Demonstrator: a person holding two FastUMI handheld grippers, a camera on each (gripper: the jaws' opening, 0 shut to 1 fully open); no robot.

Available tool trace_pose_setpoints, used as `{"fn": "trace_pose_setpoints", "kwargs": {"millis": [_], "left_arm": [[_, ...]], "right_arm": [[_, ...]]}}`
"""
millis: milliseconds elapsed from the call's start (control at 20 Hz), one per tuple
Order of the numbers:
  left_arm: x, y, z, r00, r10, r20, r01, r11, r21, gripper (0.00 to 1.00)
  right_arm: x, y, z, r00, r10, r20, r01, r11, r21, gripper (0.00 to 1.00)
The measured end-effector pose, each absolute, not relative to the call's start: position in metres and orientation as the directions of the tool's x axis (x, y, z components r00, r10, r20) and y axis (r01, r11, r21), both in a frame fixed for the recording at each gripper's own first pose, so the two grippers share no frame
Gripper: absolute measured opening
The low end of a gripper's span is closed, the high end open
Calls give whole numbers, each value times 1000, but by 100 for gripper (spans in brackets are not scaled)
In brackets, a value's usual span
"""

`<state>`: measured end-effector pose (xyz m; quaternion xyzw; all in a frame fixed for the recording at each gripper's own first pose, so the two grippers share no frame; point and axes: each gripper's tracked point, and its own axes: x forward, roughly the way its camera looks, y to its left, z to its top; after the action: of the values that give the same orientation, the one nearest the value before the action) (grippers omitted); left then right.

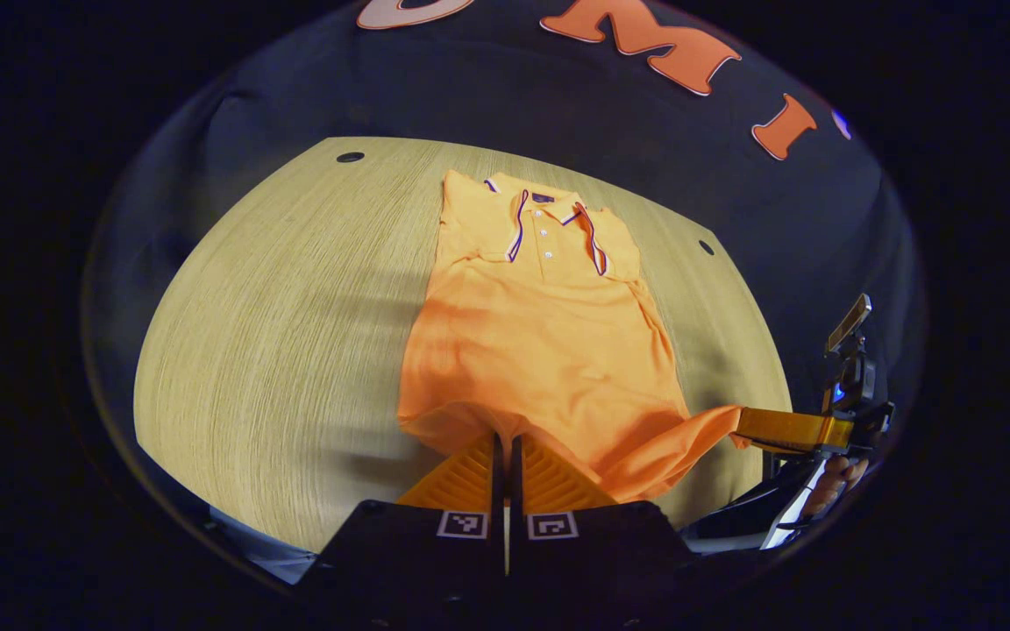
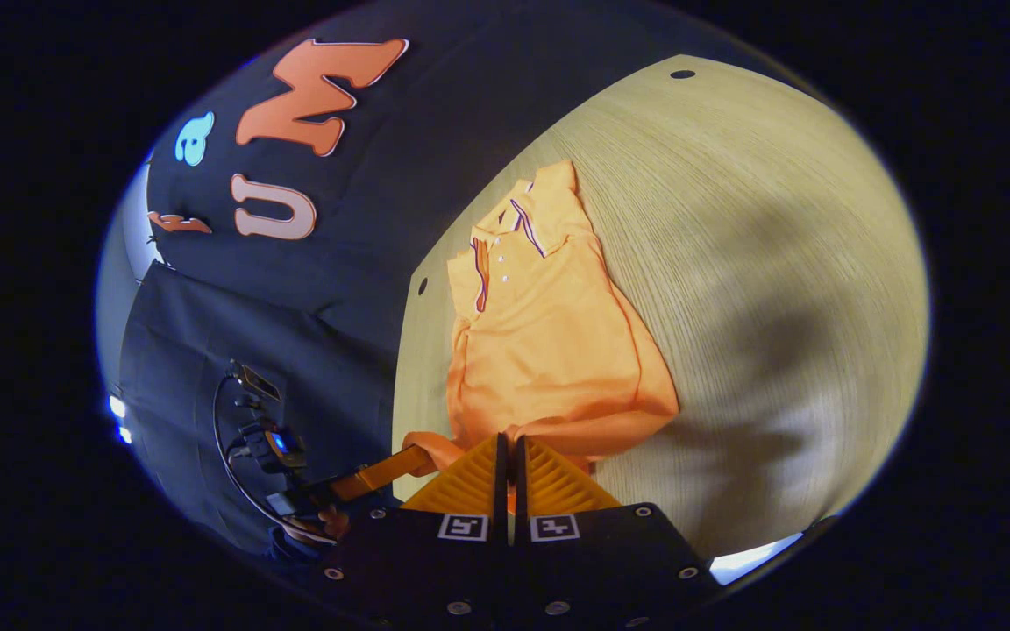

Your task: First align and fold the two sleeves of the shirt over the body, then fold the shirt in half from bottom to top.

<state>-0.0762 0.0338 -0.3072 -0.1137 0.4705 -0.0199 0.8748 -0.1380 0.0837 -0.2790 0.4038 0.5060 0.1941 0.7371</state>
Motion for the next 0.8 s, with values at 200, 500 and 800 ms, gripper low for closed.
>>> {"fn": "trace_pose_setpoints", "kwargs": {"millis": [200,500,800], "left_arm": [[-57,37,-297,580,-131,-804,-93,970,-225,2],[-20,37,-271,619,-143,-772,-71,969,-236,2],[34,39,-257,641,-168,-748,-36,968,-249,2]], "right_arm": [[-125,79,-274,420,697,-581,98,602,793,4],[-90,80,-260,449,693,-564,69,603,795,4],[-46,79,-247,495,664,-561,66,614,786,4]]}}
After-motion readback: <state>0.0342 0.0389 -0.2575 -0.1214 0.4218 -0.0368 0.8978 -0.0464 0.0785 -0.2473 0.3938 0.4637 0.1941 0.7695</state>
